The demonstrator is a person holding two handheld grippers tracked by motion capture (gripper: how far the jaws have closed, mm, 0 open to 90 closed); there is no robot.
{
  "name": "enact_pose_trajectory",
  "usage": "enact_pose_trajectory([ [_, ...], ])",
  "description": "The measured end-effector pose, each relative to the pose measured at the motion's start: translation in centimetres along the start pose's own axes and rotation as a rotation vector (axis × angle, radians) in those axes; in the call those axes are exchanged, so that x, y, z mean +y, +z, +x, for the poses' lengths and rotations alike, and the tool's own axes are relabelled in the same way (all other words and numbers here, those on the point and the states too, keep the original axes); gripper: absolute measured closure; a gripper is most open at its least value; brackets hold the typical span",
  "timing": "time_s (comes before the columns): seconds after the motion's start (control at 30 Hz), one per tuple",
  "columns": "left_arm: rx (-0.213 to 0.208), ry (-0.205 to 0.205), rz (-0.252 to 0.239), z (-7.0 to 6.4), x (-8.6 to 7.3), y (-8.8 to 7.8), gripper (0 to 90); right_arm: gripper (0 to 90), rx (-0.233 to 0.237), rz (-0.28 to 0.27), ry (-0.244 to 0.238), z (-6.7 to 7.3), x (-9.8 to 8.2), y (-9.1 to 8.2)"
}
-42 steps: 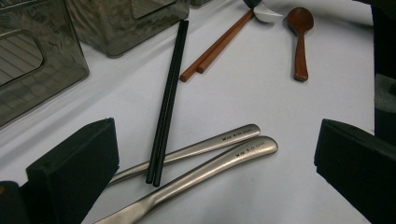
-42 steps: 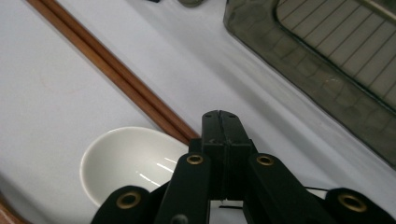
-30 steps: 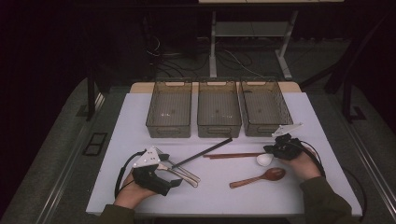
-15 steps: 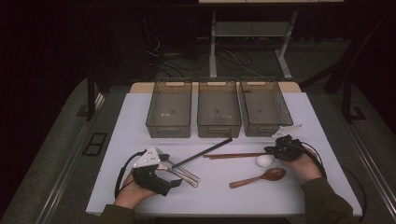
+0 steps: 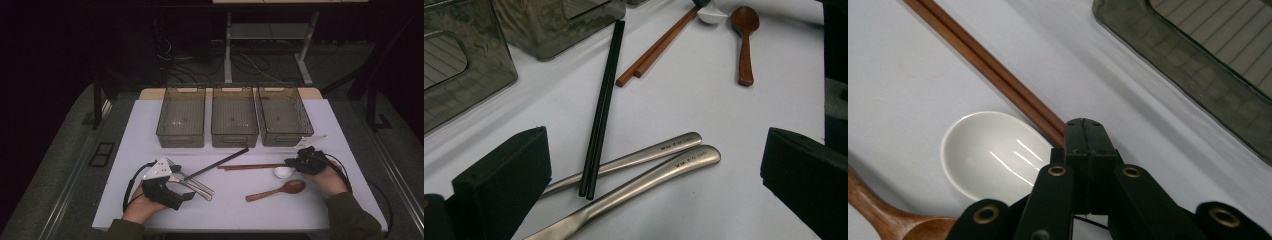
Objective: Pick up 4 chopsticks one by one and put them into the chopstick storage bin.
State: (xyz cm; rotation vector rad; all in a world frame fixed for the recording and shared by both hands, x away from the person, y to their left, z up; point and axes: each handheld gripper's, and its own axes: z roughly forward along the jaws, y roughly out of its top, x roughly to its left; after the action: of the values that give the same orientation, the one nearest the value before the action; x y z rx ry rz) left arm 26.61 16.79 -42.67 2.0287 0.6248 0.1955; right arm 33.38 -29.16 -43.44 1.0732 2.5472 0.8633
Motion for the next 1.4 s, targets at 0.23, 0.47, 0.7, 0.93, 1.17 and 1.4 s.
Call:
enact_pose_trajectory([
  [0.23,-0.001,0.002,0.0,0.0,0.0,0.0,0.0,90.0,0.01,0.008,-0.007,0.2,0.0,0.0],
  [0.47,-0.001,-0.001,0.0,0.0,0.0,0.0,0.0,90.0,0.016,0.011,-0.019,0.4,-0.4,-0.2],
  [0.7,-0.003,0.004,0.004,0.0,0.0,0.0,0.0,90.0,0.022,0.003,-0.009,0.5,-0.9,-0.7],
  [0.93,-0.004,0.003,0.004,0.0,0.0,0.0,0.0,90.0,0.027,-0.003,0.001,0.5,-1.6,-1.4],
  [1.17,-0.002,0.002,-0.001,0.0,0.0,0.0,0.0,90.0,0.032,-0.009,-0.014,0.6,-1.5,-1.6],
  [1.4,-0.003,0.003,0.011,0.0,0.0,0.2,0.0,90.0,0.012,-0.047,0.015,-0.9,0.4,-1.4],
])
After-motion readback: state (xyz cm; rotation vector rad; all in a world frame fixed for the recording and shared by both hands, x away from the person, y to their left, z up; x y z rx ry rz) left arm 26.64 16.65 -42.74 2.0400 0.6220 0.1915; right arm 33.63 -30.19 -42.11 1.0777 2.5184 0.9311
